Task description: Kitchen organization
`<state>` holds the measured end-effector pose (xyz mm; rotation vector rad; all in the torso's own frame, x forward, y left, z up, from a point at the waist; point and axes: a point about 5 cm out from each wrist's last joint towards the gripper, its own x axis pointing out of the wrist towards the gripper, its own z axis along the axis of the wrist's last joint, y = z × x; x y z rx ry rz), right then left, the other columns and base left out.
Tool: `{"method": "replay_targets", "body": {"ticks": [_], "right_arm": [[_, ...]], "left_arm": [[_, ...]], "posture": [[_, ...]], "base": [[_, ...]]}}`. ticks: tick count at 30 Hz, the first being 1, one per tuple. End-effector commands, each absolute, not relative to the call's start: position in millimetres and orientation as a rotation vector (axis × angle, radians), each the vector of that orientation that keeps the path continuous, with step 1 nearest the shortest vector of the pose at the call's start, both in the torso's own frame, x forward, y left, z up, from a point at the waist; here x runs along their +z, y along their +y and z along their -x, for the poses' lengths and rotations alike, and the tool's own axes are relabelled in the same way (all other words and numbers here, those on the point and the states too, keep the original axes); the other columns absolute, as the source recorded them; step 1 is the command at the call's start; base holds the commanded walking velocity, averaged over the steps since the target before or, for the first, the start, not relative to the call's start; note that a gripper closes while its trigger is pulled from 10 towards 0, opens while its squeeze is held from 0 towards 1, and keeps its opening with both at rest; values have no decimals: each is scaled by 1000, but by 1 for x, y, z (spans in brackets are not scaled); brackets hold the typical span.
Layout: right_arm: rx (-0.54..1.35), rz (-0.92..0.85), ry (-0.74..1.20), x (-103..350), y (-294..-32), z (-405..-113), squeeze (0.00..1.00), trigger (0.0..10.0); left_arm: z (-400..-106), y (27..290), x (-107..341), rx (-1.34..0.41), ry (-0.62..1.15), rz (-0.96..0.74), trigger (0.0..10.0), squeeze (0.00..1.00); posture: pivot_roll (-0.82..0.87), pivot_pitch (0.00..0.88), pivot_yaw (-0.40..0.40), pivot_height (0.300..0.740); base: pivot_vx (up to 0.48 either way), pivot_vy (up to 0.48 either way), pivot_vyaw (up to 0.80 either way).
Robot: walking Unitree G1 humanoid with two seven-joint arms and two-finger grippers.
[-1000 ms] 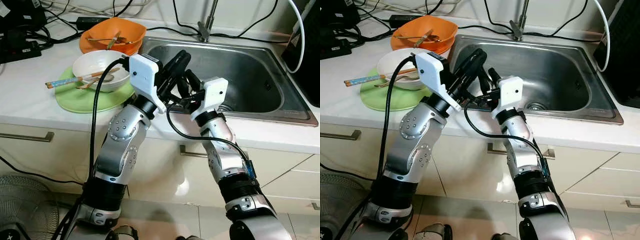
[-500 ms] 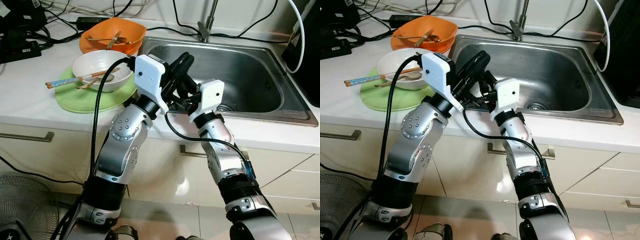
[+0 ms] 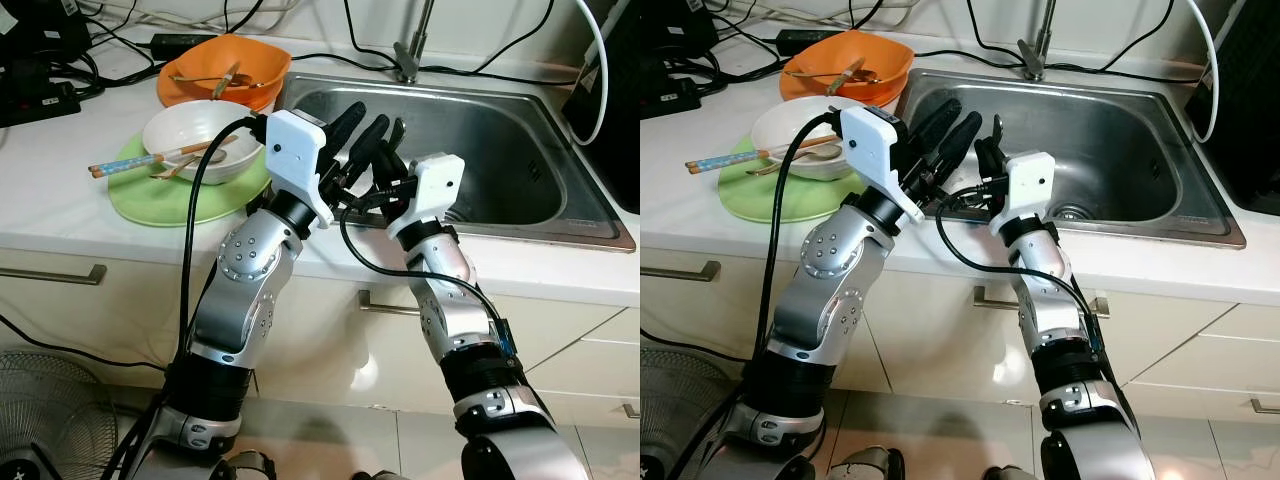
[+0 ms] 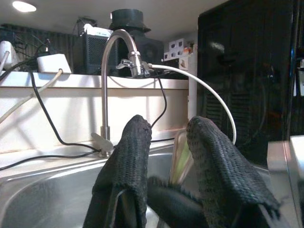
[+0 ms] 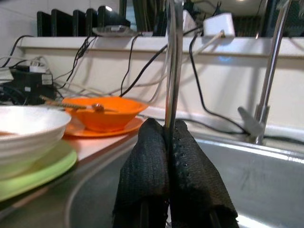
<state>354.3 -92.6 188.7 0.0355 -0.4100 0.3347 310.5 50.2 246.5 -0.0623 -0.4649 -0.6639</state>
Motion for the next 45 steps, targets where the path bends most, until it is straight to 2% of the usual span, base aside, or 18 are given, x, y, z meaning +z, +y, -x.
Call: {"method": "replay_targets", "body": {"ticks": [1, 2, 3, 4, 12, 13, 14, 15, 18, 20, 24, 30, 36, 45], "right_arm": [[294, -40, -442, 197, -101, -358, 0, 0], [283, -38, -443, 198, -103, -360, 0, 0], [283, -38, -443, 198, -103, -360, 0, 0], [264, -34, -445, 200, -106, -363, 0, 0], [185, 9, -425, 204, -120, -376, 0, 0], [135, 33, -397, 206, -127, -382, 0, 2510], [135, 33, -397, 206, -127, -382, 0, 2510], [109, 60, -374, 206, -130, -385, 0, 10000], [80, 86, -342, 207, -135, -391, 0, 10000], [59, 126, -302, 210, -139, -397, 0, 10000], [45, 138, -289, 214, -143, -402, 0, 10000], [36, 168, -234, 214, -146, -408, 0, 10000], [57, 201, -218, 210, -142, -408, 0, 10000], [93, 213, -171, 194, -134, -406, 0, 10000]], "left_arm": [[-310, 49, 243, -664, -450, 61, 10000, 1000], [-310, 49, 244, -660, -452, 60, 10000, 439], [-310, 49, 244, -660, -452, 60, 10000, 439], [-310, 50, 244, -653, -453, 58, 10000, 0], [-312, 56, 241, -632, -437, 58, 10000, 0], [-314, 60, 236, -617, -413, 40, 10000, 0], [-314, 60, 236, -617, -413, 40, 10000, 0], [-315, 61, 233, -610, -393, 26, 10000, 0], [-318, 64, 224, -587, -339, -4, 10000, 0], [-323, 67, 205, -563, -237, -80, 10000, 0], [-324, 67, 191, -572, -159, -99, 10000, 0], [-322, 65, 183, -591, -140, -121, 10000, 0], [-318, 64, 177, -611, -61, -163, 10000, 0], [-317, 62, 177, -617, -36, -165, 10000, 0]], "posture": [[139, 81, -37, 740], [138, 81, -38, 740], [138, 81, -38, 740], [138, 81, -38, 740], [142, 79, -40, 740], [144, 78, -41, 740], [144, 78, -41, 740], [145, 79, -41, 740], [145, 77, -40, 740], [143, 76, -41, 740], [141, 75, -41, 740], [146, 73, -46, 740], [147, 73, -47, 740], [161, 73, -52, 740]], "base": [[0, 0, 0], [0, 0, 0], [0, 0, 0], [0, 0, 0], [0, 0, 0], [0, 0, 0], [0, 0, 0], [0, 0, 0], [0, 0, 0], [0, 0, 0], [0, 0, 0], [0, 0, 0], [0, 0, 0], [0, 0, 0]]}}
